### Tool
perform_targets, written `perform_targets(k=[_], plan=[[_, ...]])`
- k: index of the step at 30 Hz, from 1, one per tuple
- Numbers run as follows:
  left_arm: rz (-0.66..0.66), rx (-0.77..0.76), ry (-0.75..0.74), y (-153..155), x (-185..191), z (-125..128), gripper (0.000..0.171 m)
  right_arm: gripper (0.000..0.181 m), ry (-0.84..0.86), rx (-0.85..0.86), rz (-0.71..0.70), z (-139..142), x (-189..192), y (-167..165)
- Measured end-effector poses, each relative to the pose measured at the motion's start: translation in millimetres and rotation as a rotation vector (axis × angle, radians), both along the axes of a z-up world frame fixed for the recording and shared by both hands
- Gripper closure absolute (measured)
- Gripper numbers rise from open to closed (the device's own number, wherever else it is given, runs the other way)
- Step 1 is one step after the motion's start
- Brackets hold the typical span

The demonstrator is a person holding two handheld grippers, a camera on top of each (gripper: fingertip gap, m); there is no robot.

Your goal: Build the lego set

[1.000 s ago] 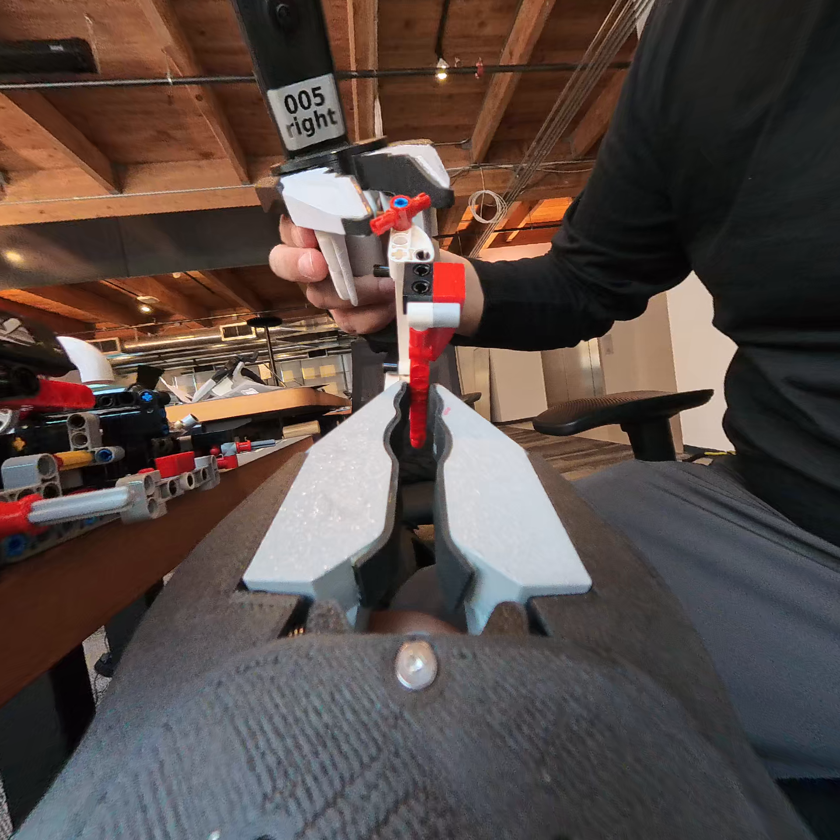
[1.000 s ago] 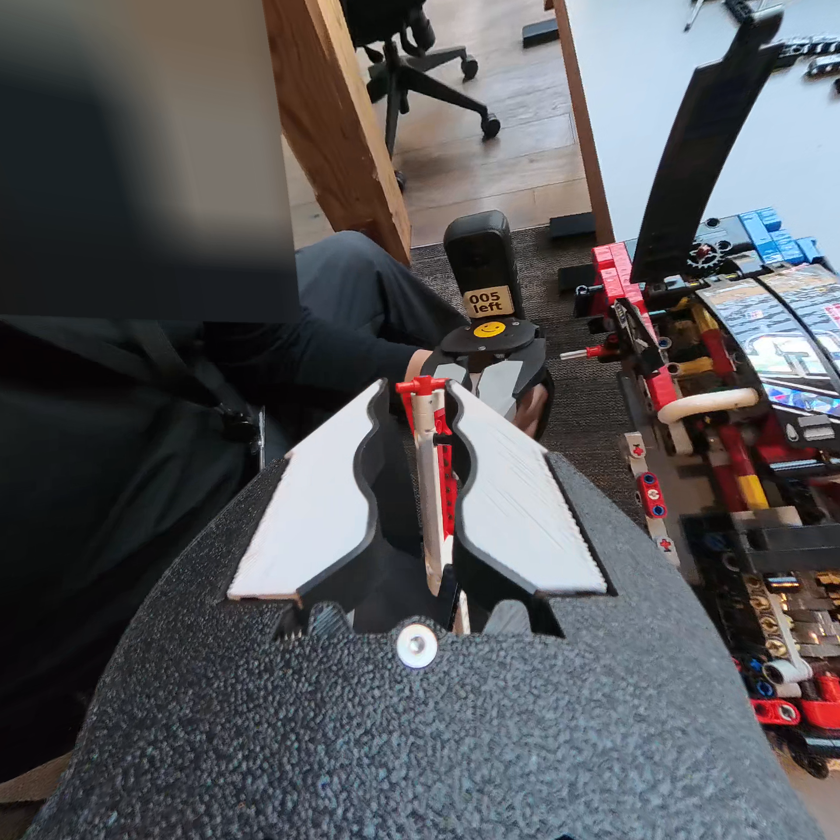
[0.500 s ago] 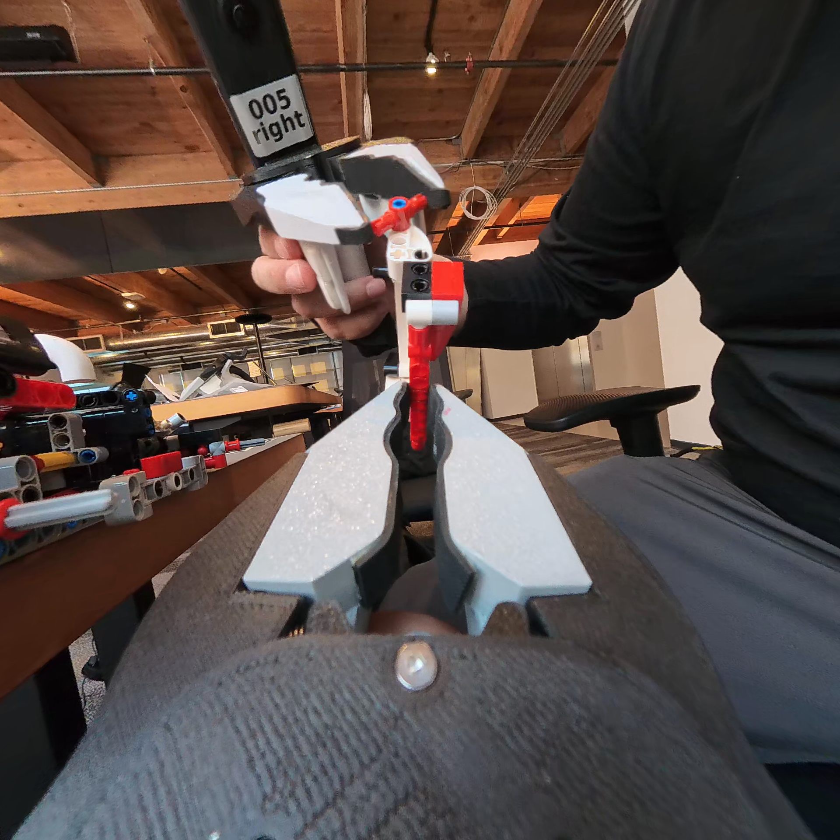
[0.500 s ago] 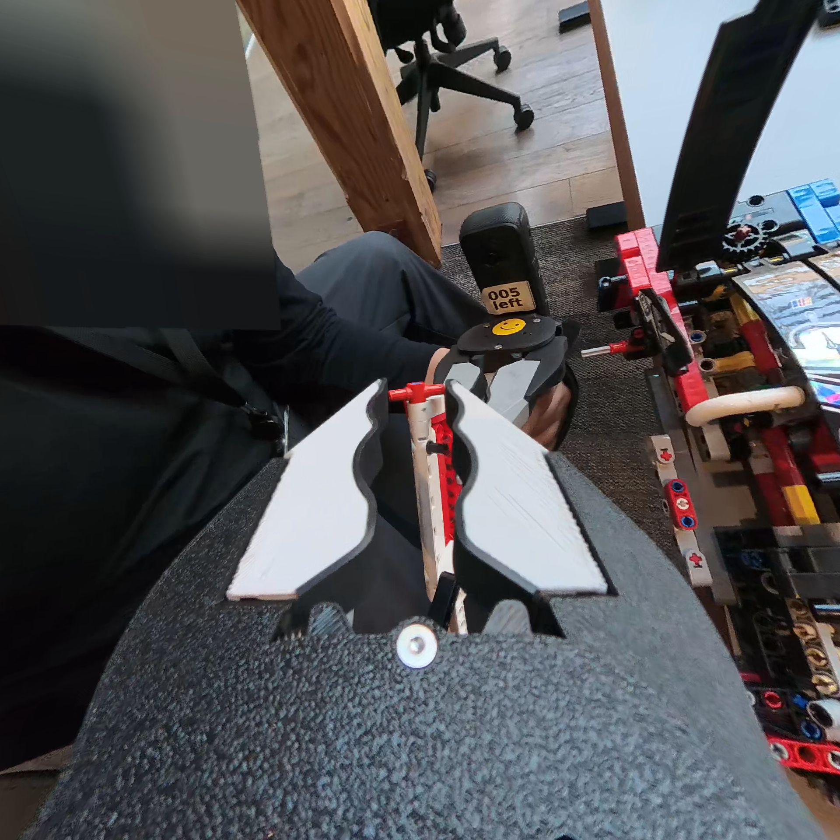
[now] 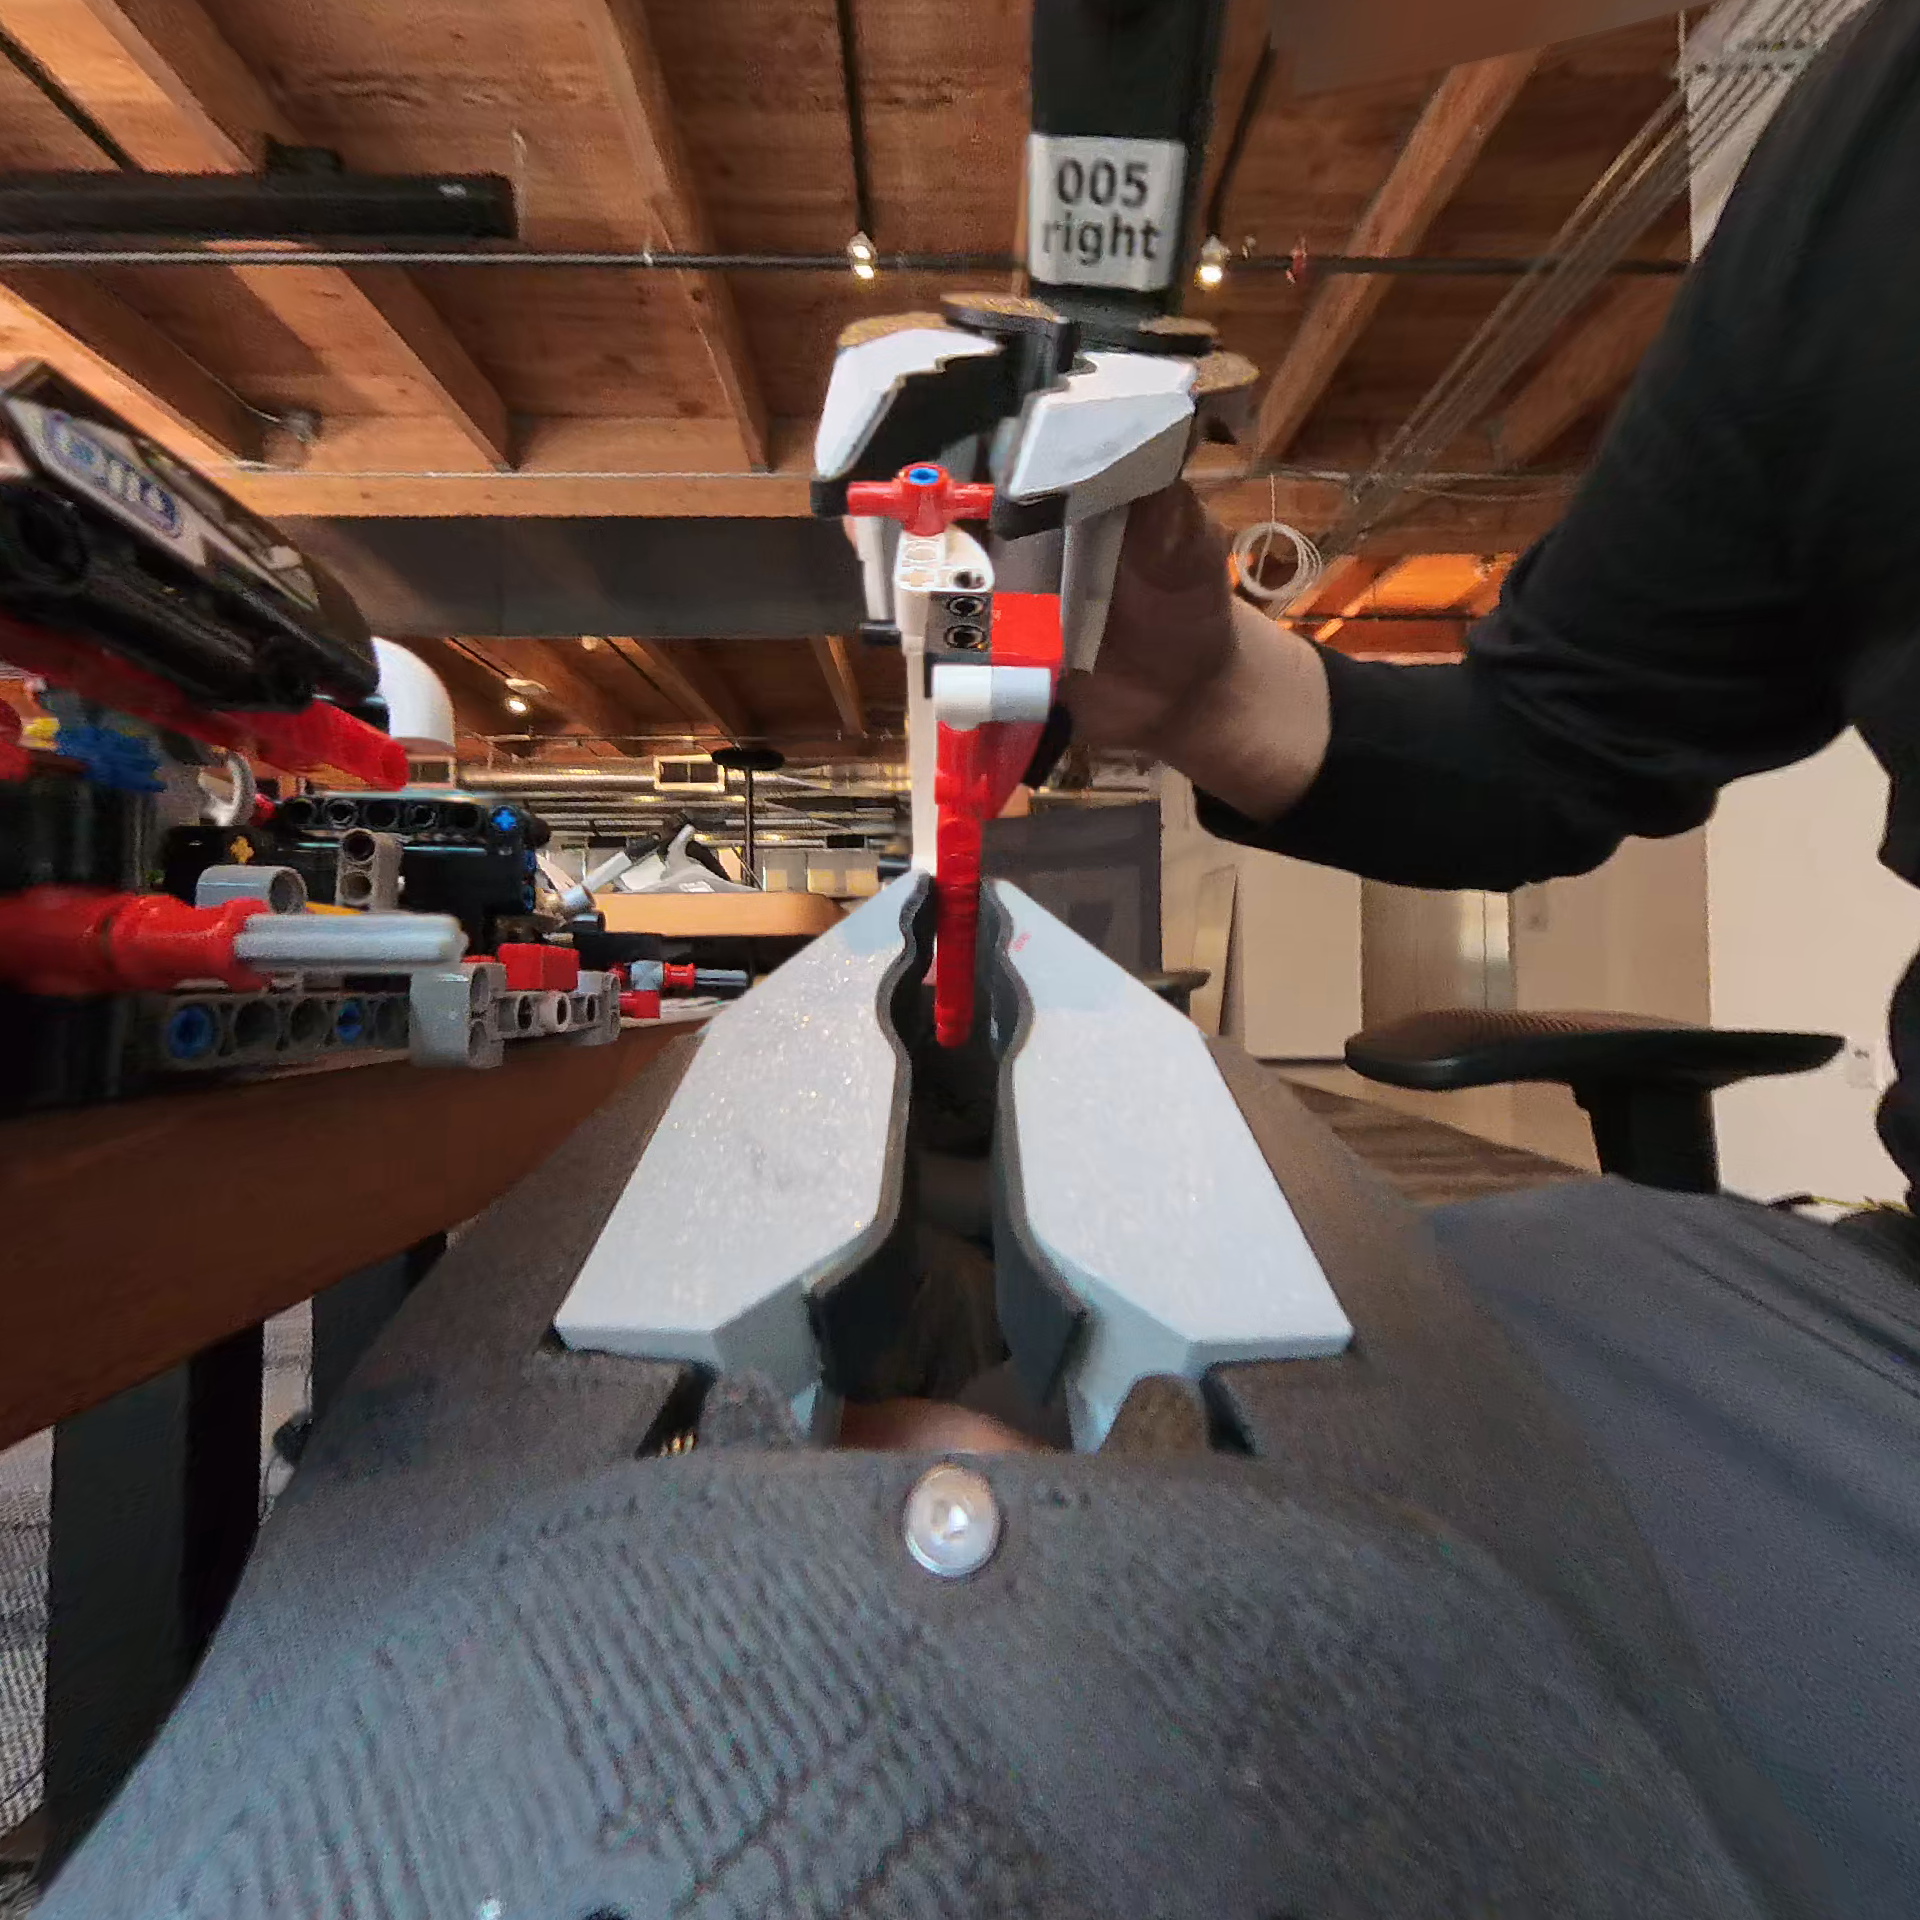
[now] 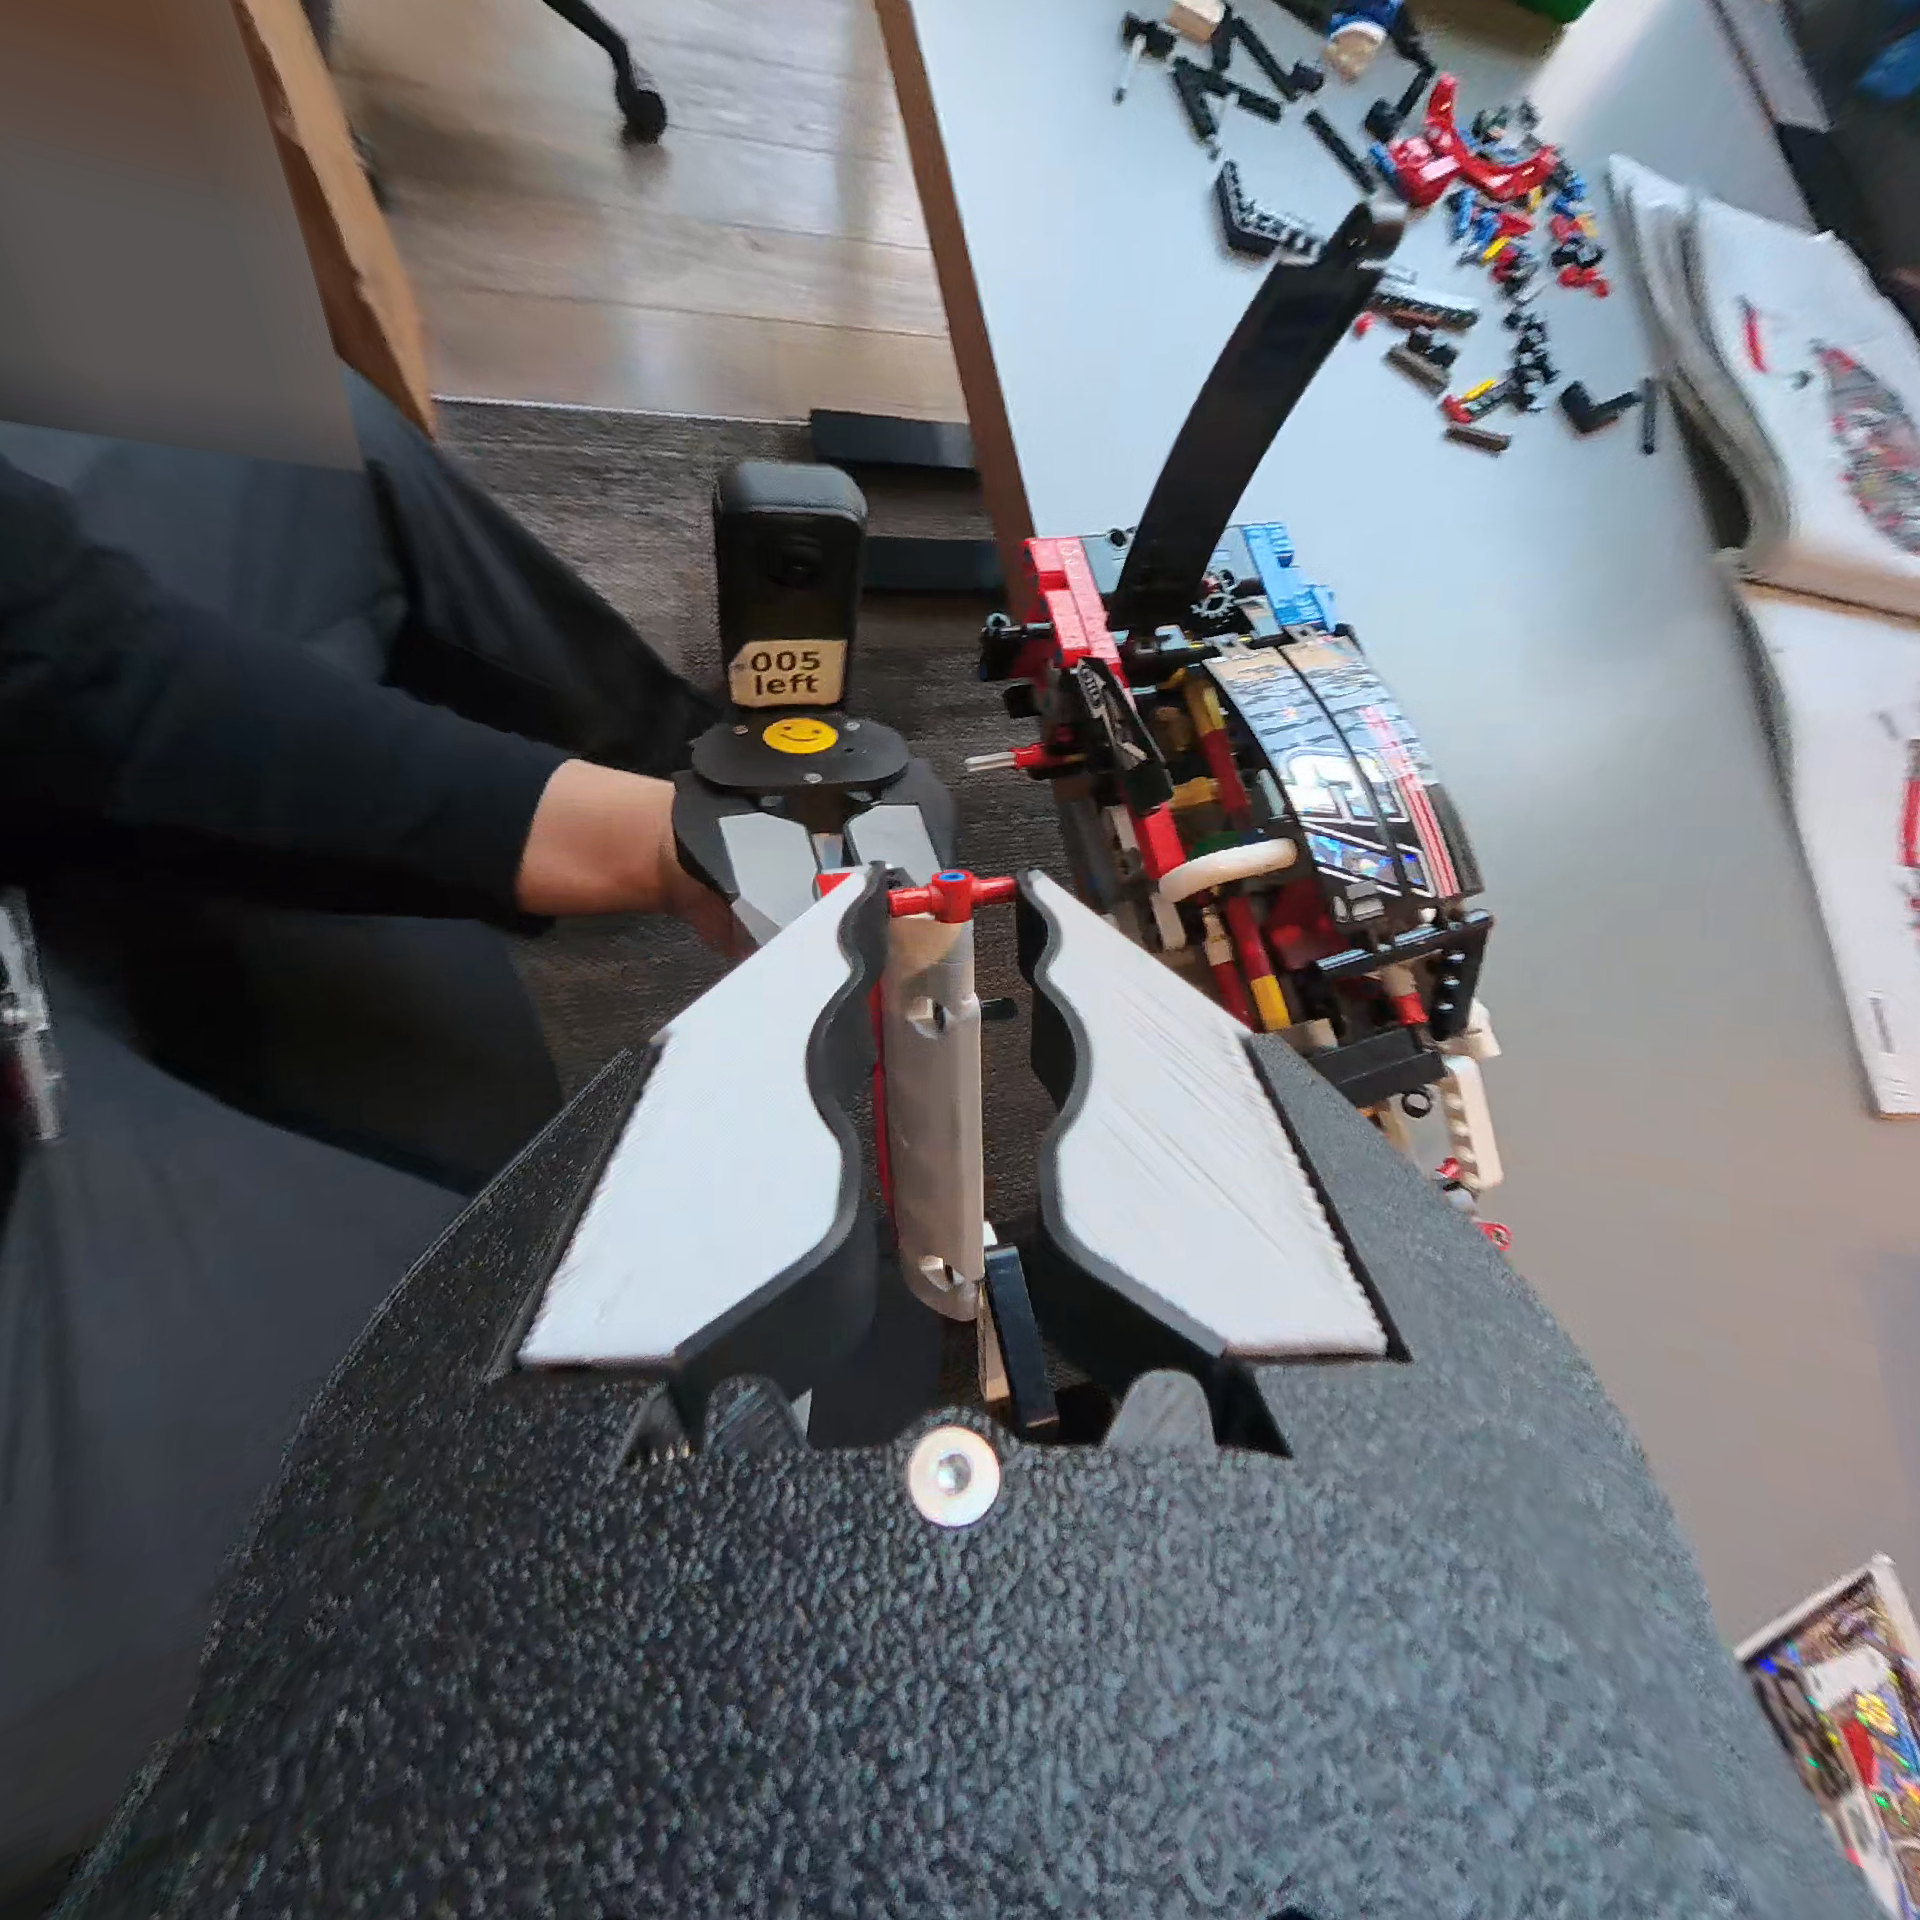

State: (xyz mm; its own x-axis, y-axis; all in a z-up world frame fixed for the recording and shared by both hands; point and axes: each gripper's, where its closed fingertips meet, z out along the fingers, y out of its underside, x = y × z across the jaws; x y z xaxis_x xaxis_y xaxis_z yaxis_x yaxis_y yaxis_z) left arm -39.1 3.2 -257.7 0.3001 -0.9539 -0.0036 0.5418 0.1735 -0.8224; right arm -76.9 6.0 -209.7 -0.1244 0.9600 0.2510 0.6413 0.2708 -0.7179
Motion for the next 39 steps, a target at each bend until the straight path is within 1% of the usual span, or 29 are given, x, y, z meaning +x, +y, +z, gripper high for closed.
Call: perform_targets(k=[3,5,7,13,16,18,21,23,24,26,27,29,31,33,35,39], plan=[[0.007,-0.018,-0.065,1.8,-4.7,6.7,0.166,0.159,0.021,0.02,-0.023,5.8,0.9,2.7],[0.001,-0.022,-0.119,1.1,-11.2,13.8,0.162,0.159,0.016,0.017,-0.039,5.1,3.5,5.8],[-0.014,-0.025,-0.14,-0.5,-14.8,18.1,0.16,0.159,0.023,0.012,-0.053,4.3,5.4,8.2],[-0.018,-0.021,-0.096,-3.6,-9.2,19.2,0.16,0.159,0.056,-0.007,-0.076,4.7,7.5,7.6],[-0.016,0.031,-0.051,-9.7,-4.9,17.8,0.165,0.159,0.064,-0.041,-0.063,4.6,8.7,2.5],[-0.096,0.056,-0.094,-21.3,-7.9,23.7,0.166,0.159,0.102,-0.138,-0.012,11.2,7.8,-11.0],[-0.224,0.089,-0.15,-39.8,-11.9,32.9,0.166,0.163,0.173,-0.349,0.053,28.4,12.0,-25.2],[-0.366,0.123,-0.187,-59.1,-16.8,41.8,0.166,0.164,0.23,-0.52,0.087,41.1,18.3,-28.5],[-0.413,0.137,-0.197,-66.1,-19.1,46.4,0.166,0.165,0.255,-0.607,0.113,45.8,21.4,-31.1],[-0.538,0.166,-0.186,-85.4,-22.5,54.3,0.166,0.172,0.306,-0.787,0.195,52.6,25.8,-43.7],[-0.573,0.17,-0.176,-92.4,-22.6,58.9,0.166,0.174,0.333,-0.882,0.248,55.3,26.2,-54.0],[-0.656,0.166,-0.129,-107.1,-19.5,65.6,0.166,0.169,0.361,-1.006,0.354,57.0,25.9,-76.2],[-0.664,0.139,-0.066,-112.6,-10.5,69.2,0.166,0.166,0.411,-1.041,0.448,62.1,25.9,-95.9],[-0.678,0.125,-0.02,-119.8,-4.4,73.3,0.166,0.171,0.439,-1.025,0.511,65.1,27.7,-111.1],[-0.692,0.119,0.006,-128.0,-0.1,79.4,0.166,0.177,0.487,-0.989,0.545,71.7,34.3,-117.4],[-0.728,0.115,0.046,-143.3,14.3,87.1,0.166,0.179,0.51,-1.021,0.619,80.8,52.6,-131.9]])
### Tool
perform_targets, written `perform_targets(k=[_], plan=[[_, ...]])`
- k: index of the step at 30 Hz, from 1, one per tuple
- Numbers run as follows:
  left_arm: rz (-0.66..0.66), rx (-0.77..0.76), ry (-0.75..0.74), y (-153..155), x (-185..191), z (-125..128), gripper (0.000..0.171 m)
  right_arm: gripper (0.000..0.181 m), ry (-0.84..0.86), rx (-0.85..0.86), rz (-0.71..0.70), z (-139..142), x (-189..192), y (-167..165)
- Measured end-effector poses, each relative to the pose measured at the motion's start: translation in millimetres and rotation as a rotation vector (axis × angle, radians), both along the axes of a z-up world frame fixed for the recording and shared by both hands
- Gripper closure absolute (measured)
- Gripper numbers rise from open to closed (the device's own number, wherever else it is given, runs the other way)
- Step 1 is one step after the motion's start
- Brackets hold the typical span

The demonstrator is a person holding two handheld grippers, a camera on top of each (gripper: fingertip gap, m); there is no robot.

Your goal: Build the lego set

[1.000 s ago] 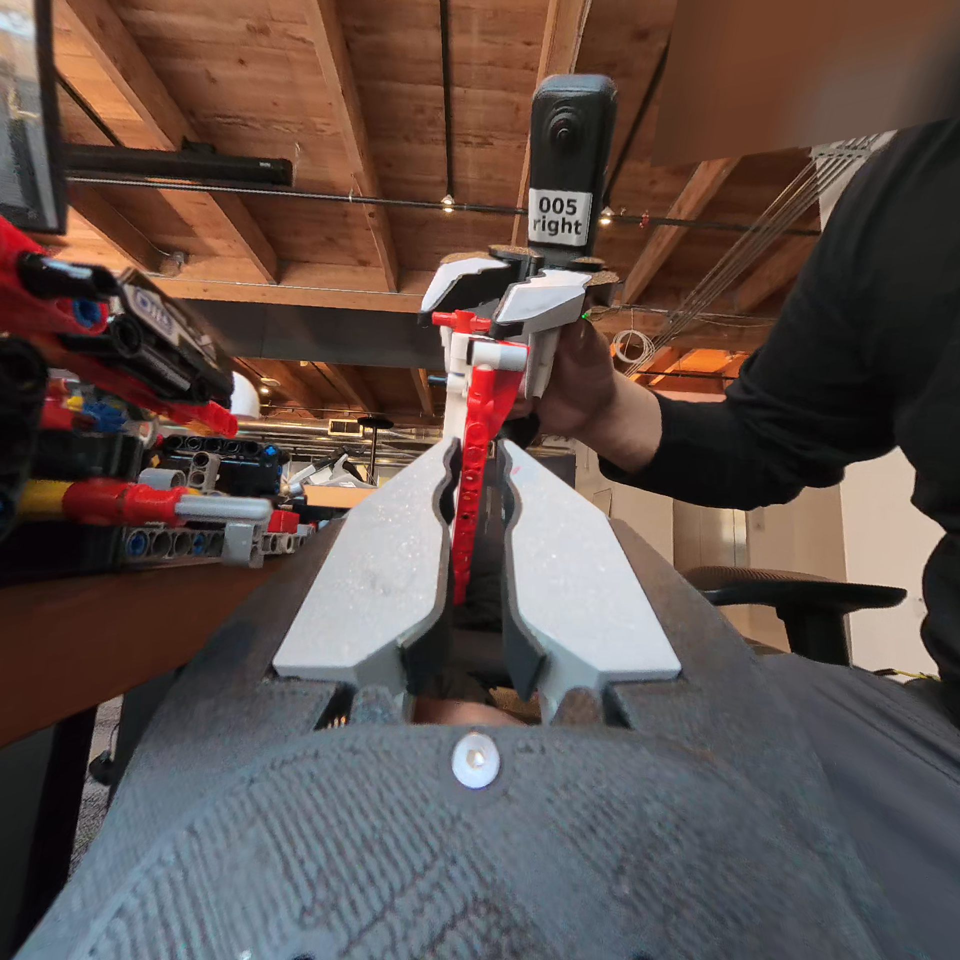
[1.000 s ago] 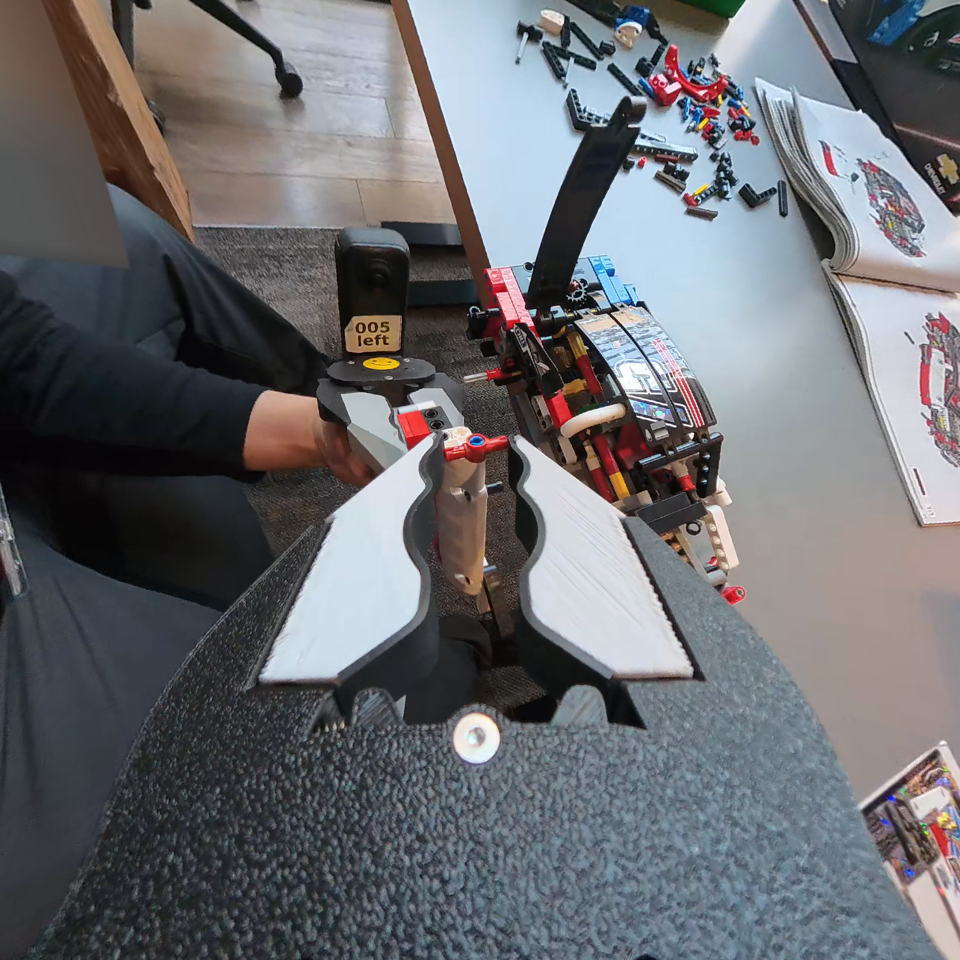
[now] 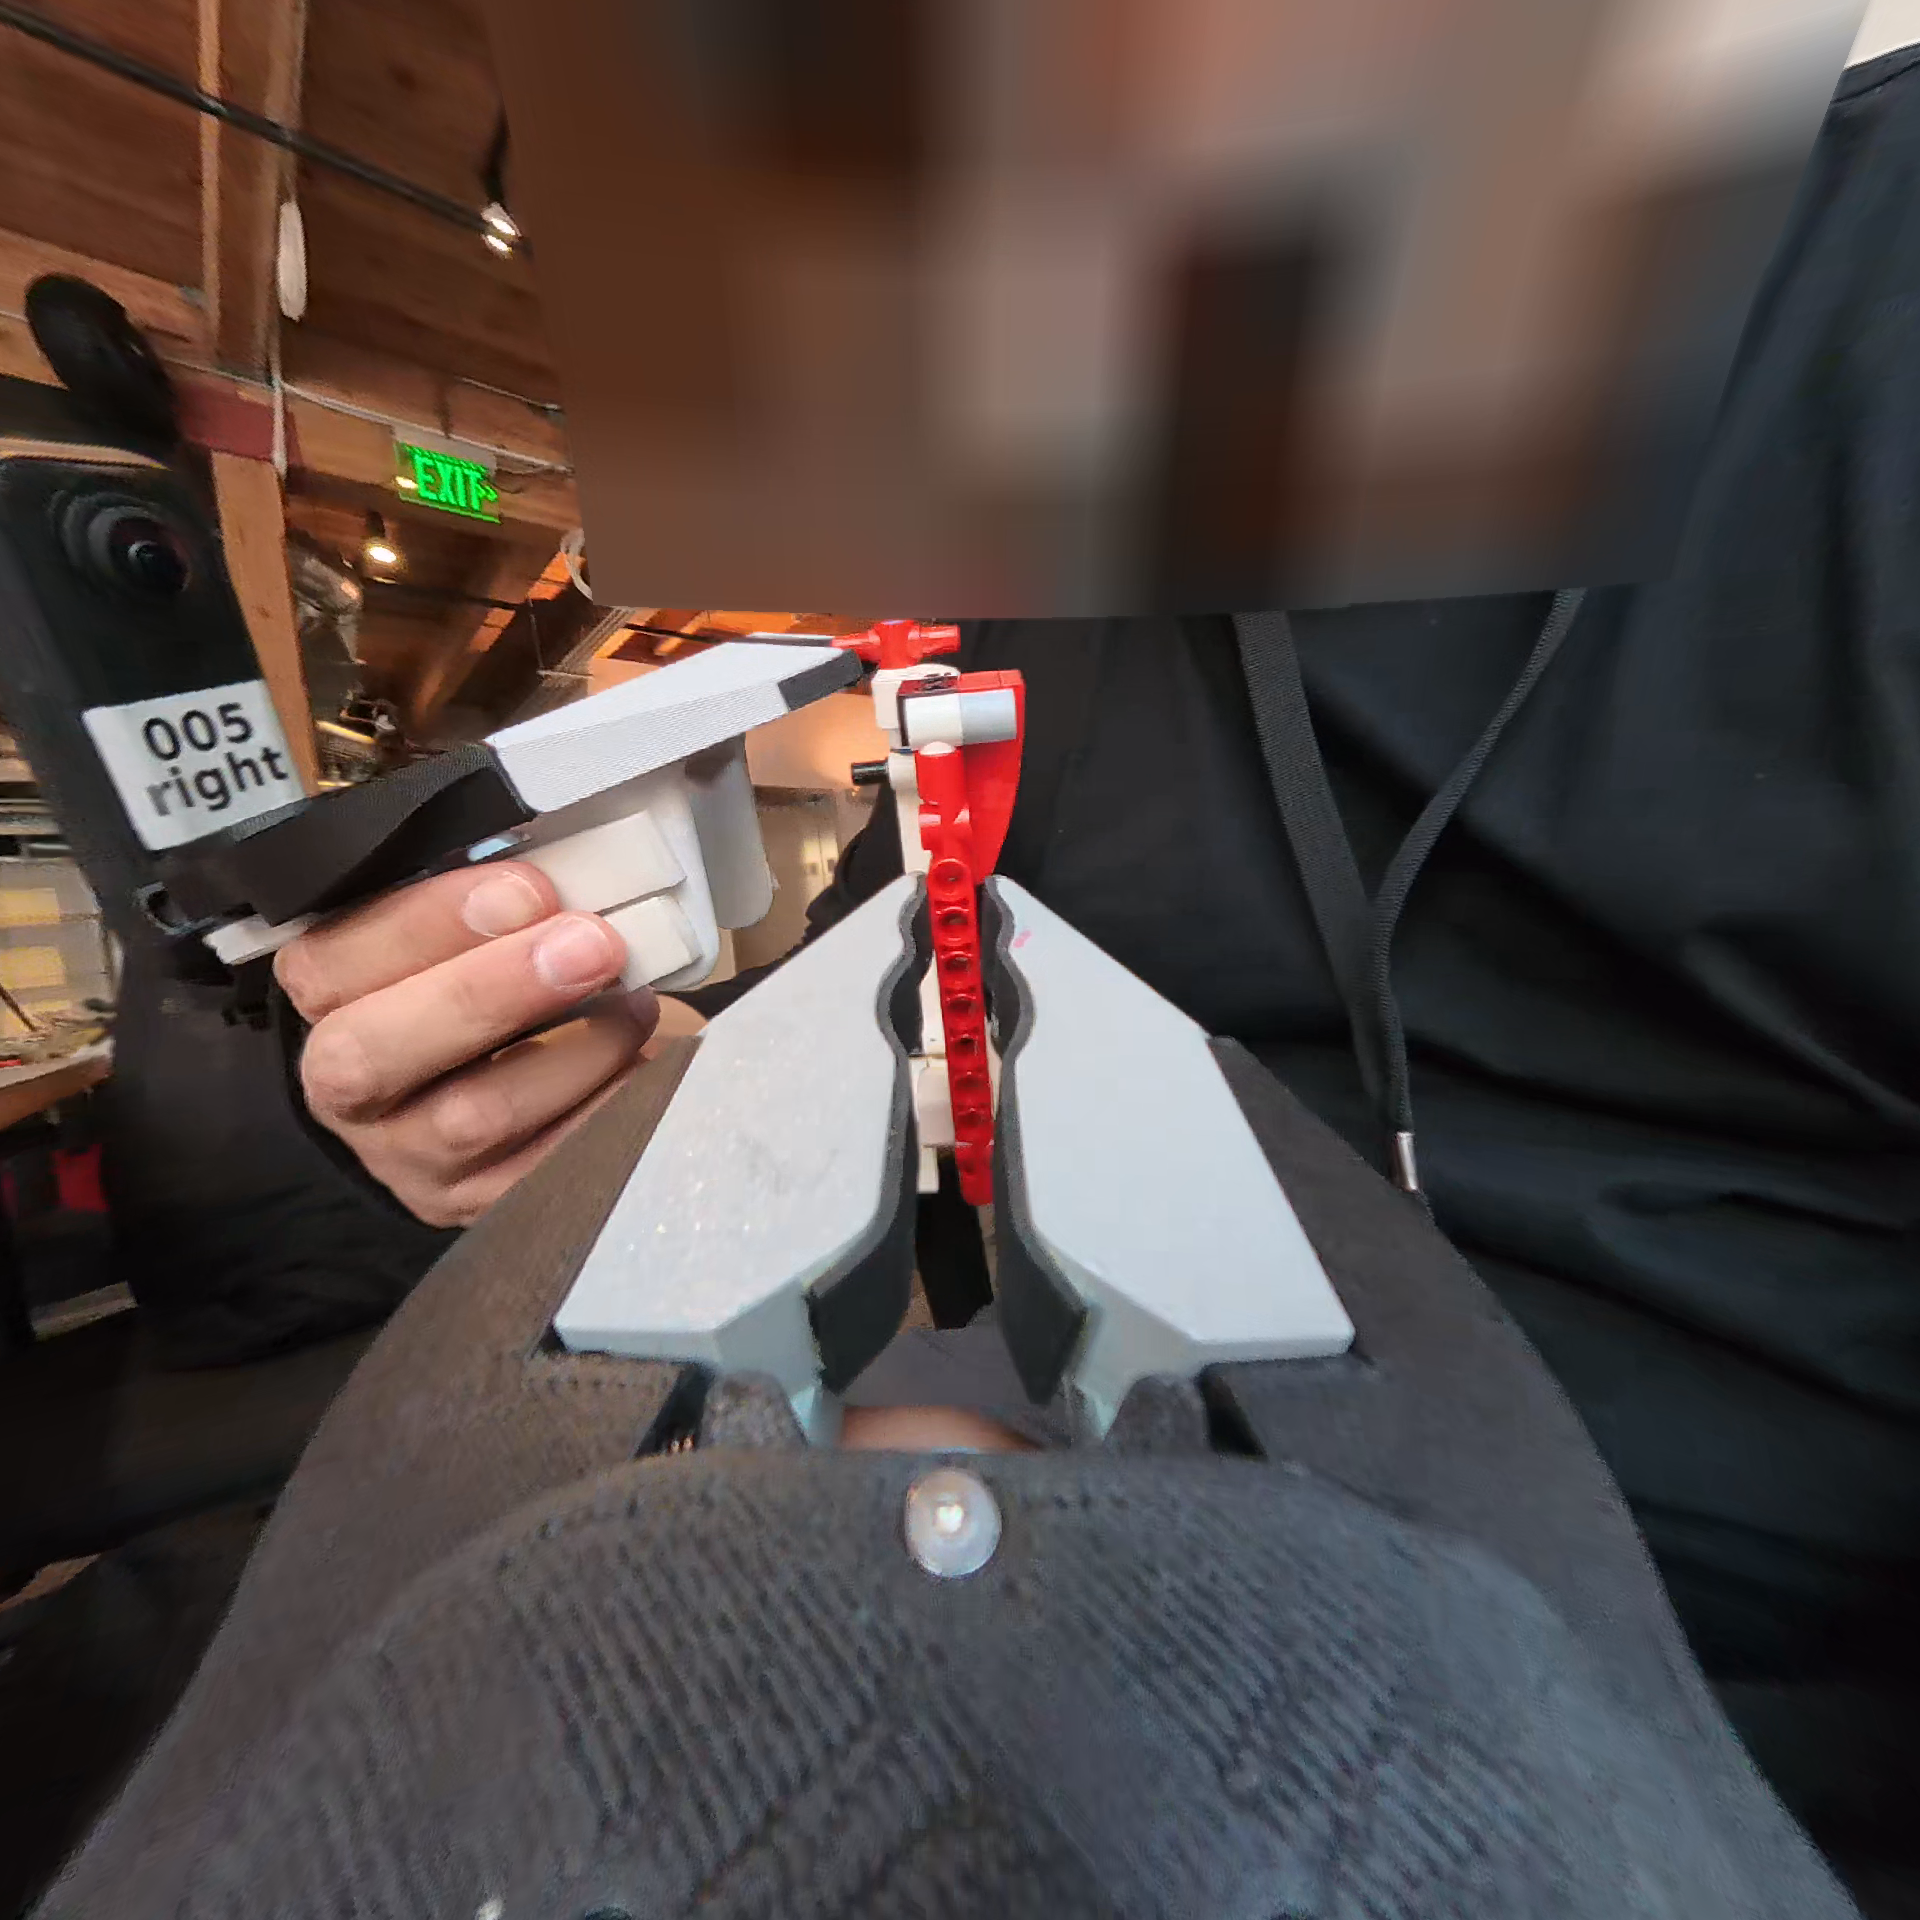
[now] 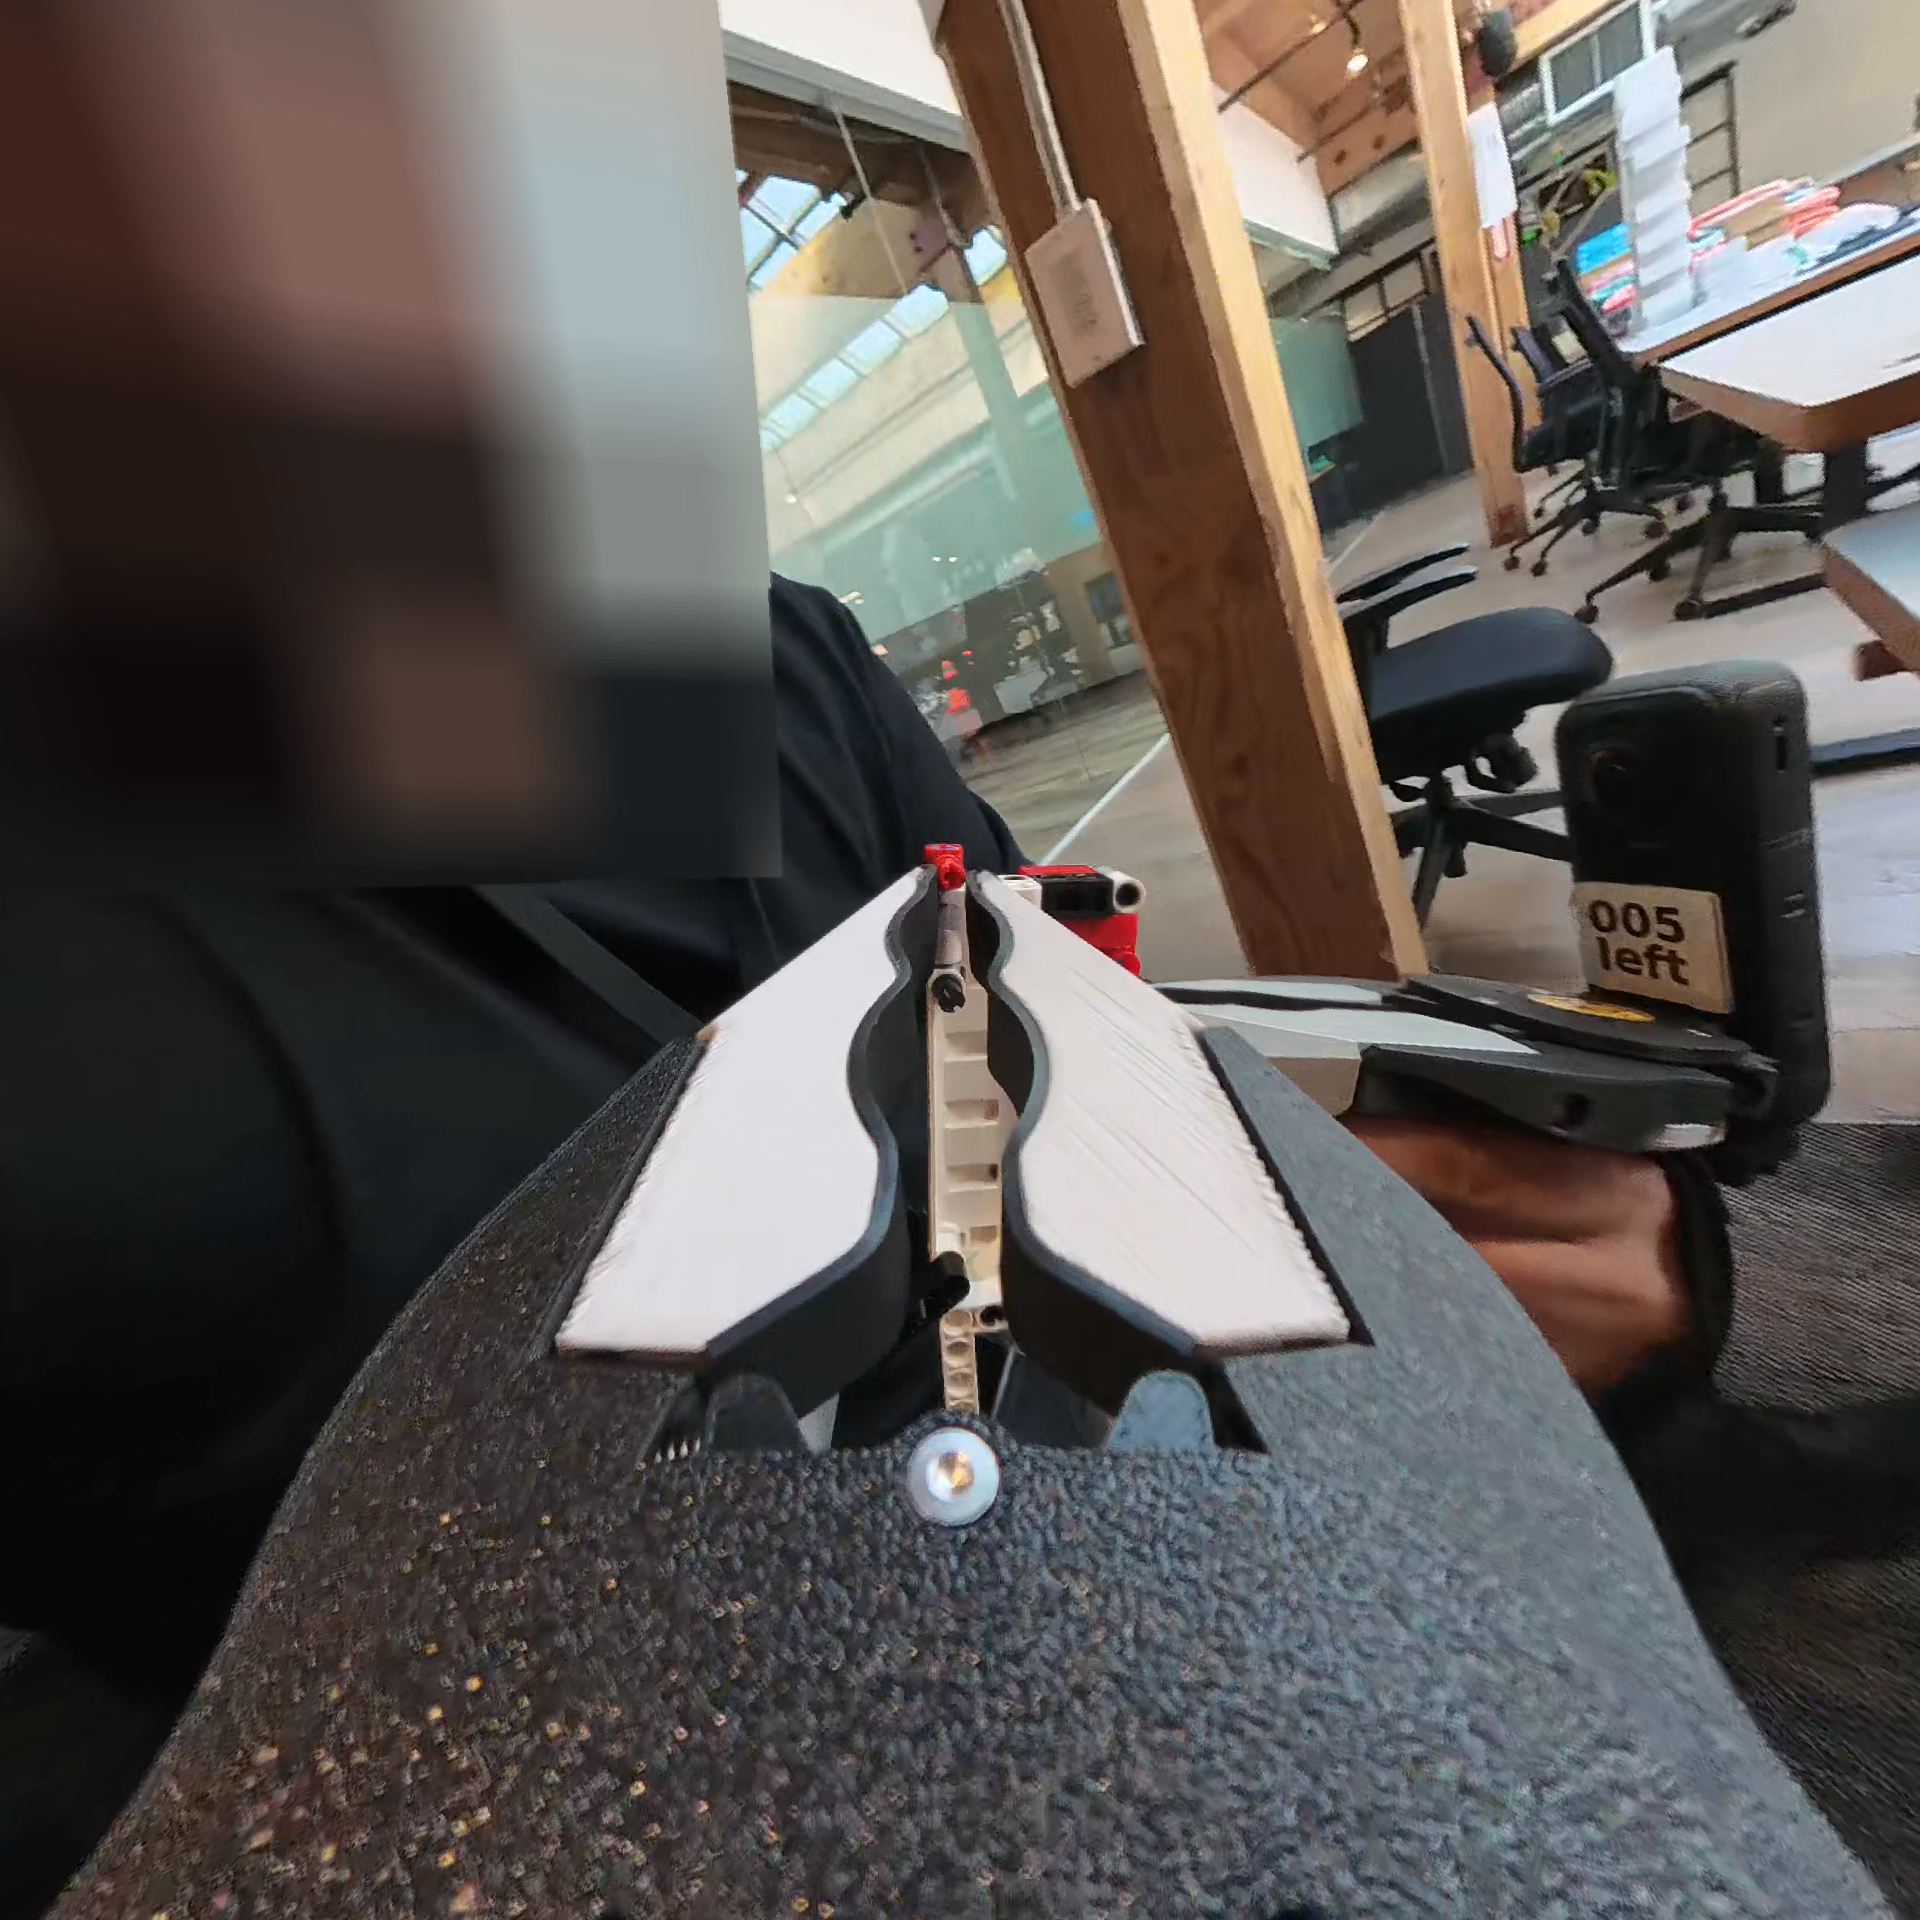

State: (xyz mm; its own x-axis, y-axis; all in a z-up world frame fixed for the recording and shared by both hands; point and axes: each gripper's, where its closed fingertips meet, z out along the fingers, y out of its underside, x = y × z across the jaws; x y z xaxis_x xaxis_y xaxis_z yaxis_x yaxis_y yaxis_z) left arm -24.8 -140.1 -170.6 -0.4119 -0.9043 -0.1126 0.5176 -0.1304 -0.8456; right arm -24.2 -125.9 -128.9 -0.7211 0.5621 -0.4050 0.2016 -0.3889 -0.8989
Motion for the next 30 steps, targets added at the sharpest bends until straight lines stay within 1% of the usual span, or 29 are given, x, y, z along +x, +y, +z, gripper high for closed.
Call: perform_targets(k=[4,8,17,22,26,30], plan=[[-0.011,0.0,0.012,-10.3,14.2,5.4,0.167,0.179,0.043,-0.048,0.036,6.1,15.1,-10.8],[-0.018,-0.013,0.024,-15.2,22.1,4.8,0.166,0.179,0.066,-0.046,0.01,5.6,23.4,-15.1],[-0.028,-0.03,-0.011,-16.9,26.9,1.2,0.167,0.179,0.105,-0.192,0.03,3.8,28.2,-16.5],[-0.024,-0.041,-0.02,-15.5,25.1,-2.9,0.167,0.179,0.101,-0.223,0.043,0.1,26.6,-15.0],[-0.025,-0.035,-0.01,-18.0,24.1,-7.5,0.166,0.18,0.116,-0.193,0.033,-4.2,25.3,-17.9],[-0.024,-0.026,0.013,-21.0,22.0,-13.9,0.166,0.18,0.118,-0.07,-0.028,-11.2,23.4,-21.9]])
